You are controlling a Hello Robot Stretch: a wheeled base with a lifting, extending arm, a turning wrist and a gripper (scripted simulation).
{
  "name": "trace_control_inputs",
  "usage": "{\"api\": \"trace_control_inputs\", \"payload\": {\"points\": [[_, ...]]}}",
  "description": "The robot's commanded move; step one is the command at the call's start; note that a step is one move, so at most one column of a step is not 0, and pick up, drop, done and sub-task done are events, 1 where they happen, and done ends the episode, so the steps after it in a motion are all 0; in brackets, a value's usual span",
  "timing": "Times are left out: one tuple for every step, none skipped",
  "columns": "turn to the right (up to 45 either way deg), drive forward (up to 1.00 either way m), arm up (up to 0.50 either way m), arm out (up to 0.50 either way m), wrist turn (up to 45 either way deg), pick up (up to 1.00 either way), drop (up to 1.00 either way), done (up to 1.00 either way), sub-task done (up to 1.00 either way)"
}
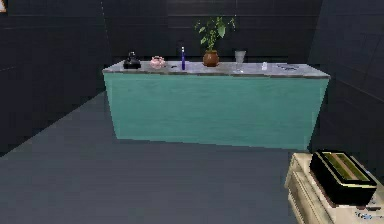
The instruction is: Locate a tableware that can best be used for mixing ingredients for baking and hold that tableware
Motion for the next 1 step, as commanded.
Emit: {"api": "trace_control_inputs", "payload": {"points": [[0.0,0.00,0.00,0.00,0.0,0.00,0.00,1.00,0.00]]}}
